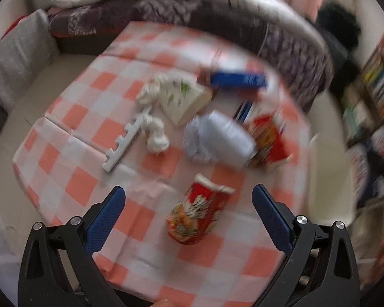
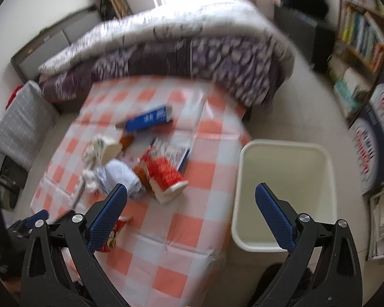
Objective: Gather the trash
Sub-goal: 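Grasp the red noodle cup with the left tool while the right tool grasps the red tube, then carry the red tube to the white bin and release it with the right tool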
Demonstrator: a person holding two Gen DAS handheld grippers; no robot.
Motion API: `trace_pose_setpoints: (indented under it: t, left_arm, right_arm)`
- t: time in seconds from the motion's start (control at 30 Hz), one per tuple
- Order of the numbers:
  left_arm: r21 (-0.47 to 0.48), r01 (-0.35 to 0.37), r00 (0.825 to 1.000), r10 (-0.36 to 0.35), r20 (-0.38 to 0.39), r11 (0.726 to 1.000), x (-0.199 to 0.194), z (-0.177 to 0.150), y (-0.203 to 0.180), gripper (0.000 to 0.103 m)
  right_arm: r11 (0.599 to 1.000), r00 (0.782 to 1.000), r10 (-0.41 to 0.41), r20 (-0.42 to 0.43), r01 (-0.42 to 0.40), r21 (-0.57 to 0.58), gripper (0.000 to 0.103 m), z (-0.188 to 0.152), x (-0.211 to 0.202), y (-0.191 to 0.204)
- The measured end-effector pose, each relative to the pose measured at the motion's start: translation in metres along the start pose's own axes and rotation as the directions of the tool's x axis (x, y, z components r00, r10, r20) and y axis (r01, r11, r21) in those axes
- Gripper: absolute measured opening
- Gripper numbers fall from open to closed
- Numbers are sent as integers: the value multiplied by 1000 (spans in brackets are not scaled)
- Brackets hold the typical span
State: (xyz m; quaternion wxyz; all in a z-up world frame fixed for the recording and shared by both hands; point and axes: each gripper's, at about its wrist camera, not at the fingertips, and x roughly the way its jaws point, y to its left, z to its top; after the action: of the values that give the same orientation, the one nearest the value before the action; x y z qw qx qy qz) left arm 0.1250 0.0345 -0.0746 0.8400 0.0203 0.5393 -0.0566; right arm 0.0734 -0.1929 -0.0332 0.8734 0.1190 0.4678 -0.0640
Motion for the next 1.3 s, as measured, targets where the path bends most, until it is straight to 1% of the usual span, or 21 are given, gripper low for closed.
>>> trace_pose_setpoints:
  t: [0.03,0.07,0.1,0.17,0.23,0.33,0.37,0.4,0.43,0.5,0.57,0.67,0.77,0.83,0.87,0.9,0.93,0.97,1.03,1.13,1.3]
  left_arm:
    - [30,-38,999,38,-27,999,13,-2,-4,96]
    - [53,-50,997,53,-57,997,24,-4,-7,96]
    - [73,-44,993,51,-105,996,39,-6,-10,96]
    - [80,-33,987,45,-154,996,55,-8,-10,96]
    - [88,-34,979,51,-196,996,71,-12,-12,96]
    - [94,-9,971,31,-239,996,84,-16,-14,81]
    - [95,4,969,19,-245,995,85,-16,-15,68]
    - [102,5,968,20,-250,995,86,-17,-15,52]
    - [109,2,967,25,-252,994,86,-19,-15,51]
    - [100,19,970,6,-243,995,81,-18,-11,48]
    - [85,40,979,-22,-203,996,68,-17,-6,46]
    - [48,74,988,-67,-136,996,44,-8,7,45]
    - [30,62,995,-59,-79,998,28,0,18,46]
    - [4,68,996,-68,-65,998,26,5,24,46]
    - [-5,70,996,-70,-62,998,25,5,26,46]
    - [-11,67,996,-68,-59,998,26,7,25,46]
    - [-16,66,996,-66,-56,998,27,9,25,46]
    - [-20,67,996,-68,-52,998,27,10,25,46]
    - [-34,71,997,-72,-36,997,24,12,28,46]
    - [-57,83,997,-83,-2,995,17,14,33,46]
    - [-88,100,993,-94,67,991,7,17,33,46]
  right_arm:
    - [1000,999,11,-34,-11,-3,96,0,12,-1]
    - [1000,998,19,-62,-20,-10,96,-1,24,-3]
    - [1000,996,13,-94,-14,-13,96,-1,38,-5]
    - [1000,989,-2,-146,3,5,96,0,58,-9]
    - [1000,983,12,-184,-10,13,96,5,77,-10]
    - [1000,980,-10,-198,7,-16,96,8,94,-4]
    - [999,978,-10,-208,3,-33,96,10,101,1]
    - [999,976,-7,-219,-3,-43,96,10,106,4]
    - [998,972,1,-234,-14,-54,96,11,113,9]
    - [997,966,6,-258,-26,-76,96,10,126,19]
    - [994,963,-2,-269,-28,-107,95,9,135,29]
    - [990,961,-12,-275,-28,-139,87,10,146,39]
    - [992,958,10,-287,-47,-121,75,12,157,43]
    - [993,954,18,-298,-51,-103,68,12,164,44]
    - [994,952,24,-305,-56,-94,68,12,168,44]
    - [995,953,24,-301,-52,-87,66,13,171,44]
    - [995,956,30,-292,-57,-84,60,13,171,45]
    - [995,959,32,-281,-58,-82,57,15,169,47]
    - [995,964,47,-260,-67,-69,45,16,162,48]
    - [995,969,64,-238,-80,-58,40,19,152,48]
    - [994,981,83,-172,-94,-54,38,24,129,45]
